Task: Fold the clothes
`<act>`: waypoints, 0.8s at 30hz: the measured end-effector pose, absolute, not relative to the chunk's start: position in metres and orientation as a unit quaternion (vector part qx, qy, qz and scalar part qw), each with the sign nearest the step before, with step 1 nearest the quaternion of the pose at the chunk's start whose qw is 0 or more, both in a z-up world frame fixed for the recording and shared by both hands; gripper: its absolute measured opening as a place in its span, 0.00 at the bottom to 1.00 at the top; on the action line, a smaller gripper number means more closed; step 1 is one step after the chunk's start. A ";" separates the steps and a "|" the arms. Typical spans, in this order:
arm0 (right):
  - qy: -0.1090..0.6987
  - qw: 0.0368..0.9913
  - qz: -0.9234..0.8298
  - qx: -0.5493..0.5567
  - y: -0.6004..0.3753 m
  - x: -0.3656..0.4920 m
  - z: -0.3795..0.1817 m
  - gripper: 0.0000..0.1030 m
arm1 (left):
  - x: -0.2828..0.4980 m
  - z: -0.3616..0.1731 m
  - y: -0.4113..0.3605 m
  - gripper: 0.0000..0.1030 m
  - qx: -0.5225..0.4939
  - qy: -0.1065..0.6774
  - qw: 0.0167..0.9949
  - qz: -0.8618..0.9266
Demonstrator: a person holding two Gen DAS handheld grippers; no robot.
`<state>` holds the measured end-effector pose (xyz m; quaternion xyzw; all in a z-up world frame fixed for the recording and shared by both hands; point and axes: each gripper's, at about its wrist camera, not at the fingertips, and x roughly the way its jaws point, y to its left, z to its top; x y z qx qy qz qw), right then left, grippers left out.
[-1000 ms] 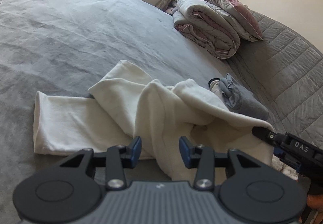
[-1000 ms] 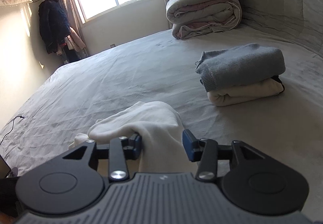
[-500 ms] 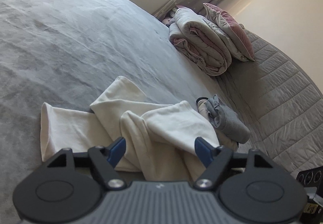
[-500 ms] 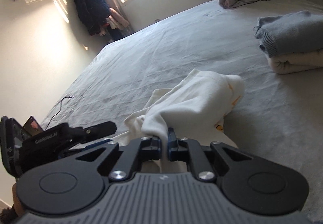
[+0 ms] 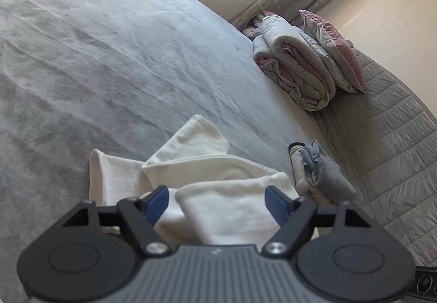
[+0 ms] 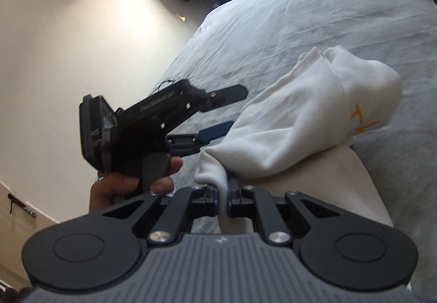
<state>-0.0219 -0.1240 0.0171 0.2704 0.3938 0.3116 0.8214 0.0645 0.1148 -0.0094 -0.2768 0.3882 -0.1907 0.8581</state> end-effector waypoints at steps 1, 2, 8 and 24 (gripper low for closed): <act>0.401 0.814 0.322 0.269 -0.119 -0.023 0.015 0.10 | 0.066 -0.009 0.117 0.76 -0.273 0.395 0.856 -0.189; 0.408 0.807 0.332 0.268 -0.114 -0.024 0.013 0.10 | 0.068 -0.009 0.120 0.76 -0.269 0.402 0.855 -0.187; 0.449 0.773 0.381 0.235 -0.082 -0.032 0.002 0.10 | 0.075 -0.009 0.140 0.76 -0.269 0.429 0.844 -0.176; 0.522 0.756 0.384 0.094 -0.011 -0.046 -0.047 0.10 | 0.068 0.000 0.132 0.76 -0.303 0.444 0.800 -0.267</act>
